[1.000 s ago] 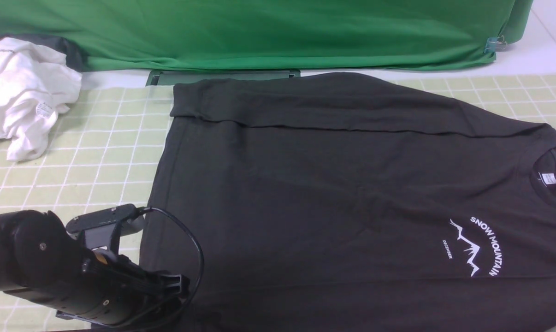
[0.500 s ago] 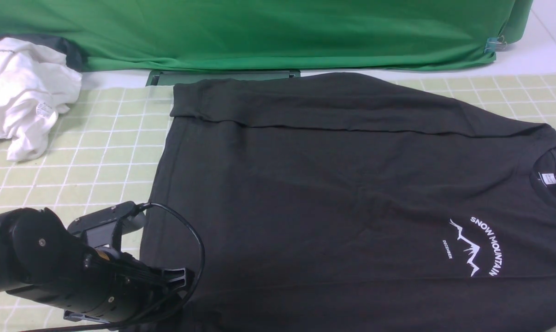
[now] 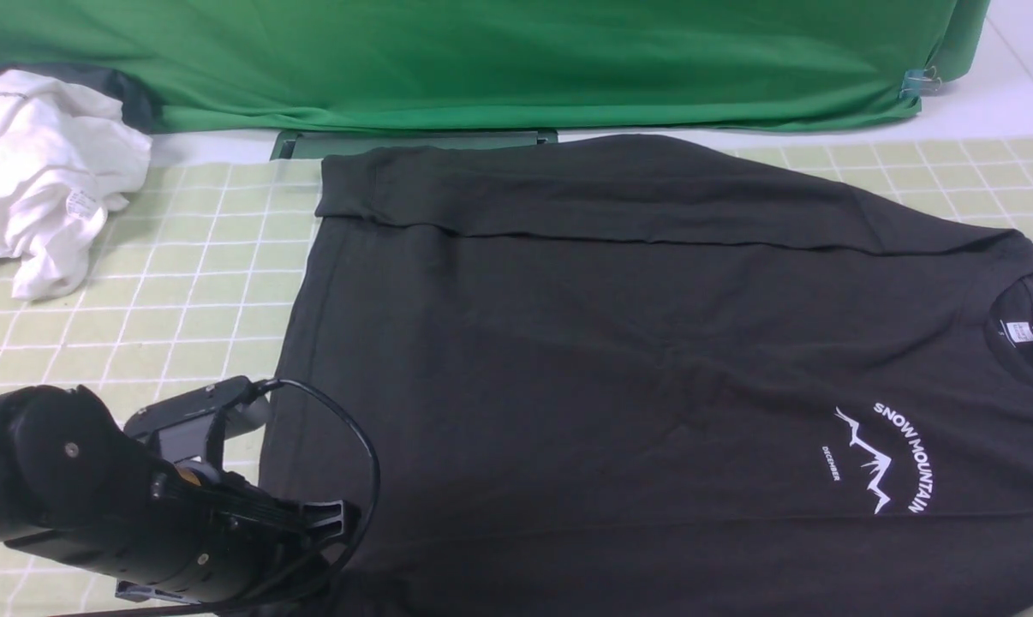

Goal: Fold a long-sleeved shirt over a green coffee tablecloth.
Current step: 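Fold the left side of the black T-shirt inward over its body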

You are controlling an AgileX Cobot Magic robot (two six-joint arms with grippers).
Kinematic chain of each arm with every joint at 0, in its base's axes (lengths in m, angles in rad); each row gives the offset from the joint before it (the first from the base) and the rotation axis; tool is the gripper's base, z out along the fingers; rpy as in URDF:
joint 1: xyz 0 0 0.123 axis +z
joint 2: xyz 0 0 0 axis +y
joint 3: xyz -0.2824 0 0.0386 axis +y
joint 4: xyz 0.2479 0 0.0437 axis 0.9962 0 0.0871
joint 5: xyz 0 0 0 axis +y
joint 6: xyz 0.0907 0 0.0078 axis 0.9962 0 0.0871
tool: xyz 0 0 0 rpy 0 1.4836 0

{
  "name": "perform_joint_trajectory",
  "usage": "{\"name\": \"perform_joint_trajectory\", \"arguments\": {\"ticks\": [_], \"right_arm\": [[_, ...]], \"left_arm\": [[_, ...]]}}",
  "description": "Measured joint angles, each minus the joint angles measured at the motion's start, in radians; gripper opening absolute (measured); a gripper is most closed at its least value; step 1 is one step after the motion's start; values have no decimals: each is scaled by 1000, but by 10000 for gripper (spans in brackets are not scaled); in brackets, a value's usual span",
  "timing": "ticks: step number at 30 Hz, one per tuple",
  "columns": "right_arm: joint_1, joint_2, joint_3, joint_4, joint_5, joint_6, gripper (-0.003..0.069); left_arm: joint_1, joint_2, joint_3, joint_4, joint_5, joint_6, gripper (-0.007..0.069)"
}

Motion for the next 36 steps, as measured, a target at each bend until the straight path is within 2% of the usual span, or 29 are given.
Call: {"name": "perform_joint_trajectory", "arguments": {"ticks": [8,14,17,23,30,36], "right_arm": [[0,-1,0,3,8,0,237],[0,-1,0,6,15,0,237],[0,-1,0,8,23,0,237],[0,-1,0,8,25,0,237],[0,-1,0,8,25,0,237],[0,-1,0,8,25,0,237]], "left_arm": [[0,-147,-182,4,117,-59,20],[0,-107,-366,90,147,-139,20],[8,-20,-484,166,154,-209,20],[73,161,-605,183,169,-230,20],[142,352,-660,181,122,-230,22],[146,449,-661,164,79,-205,56]]}}
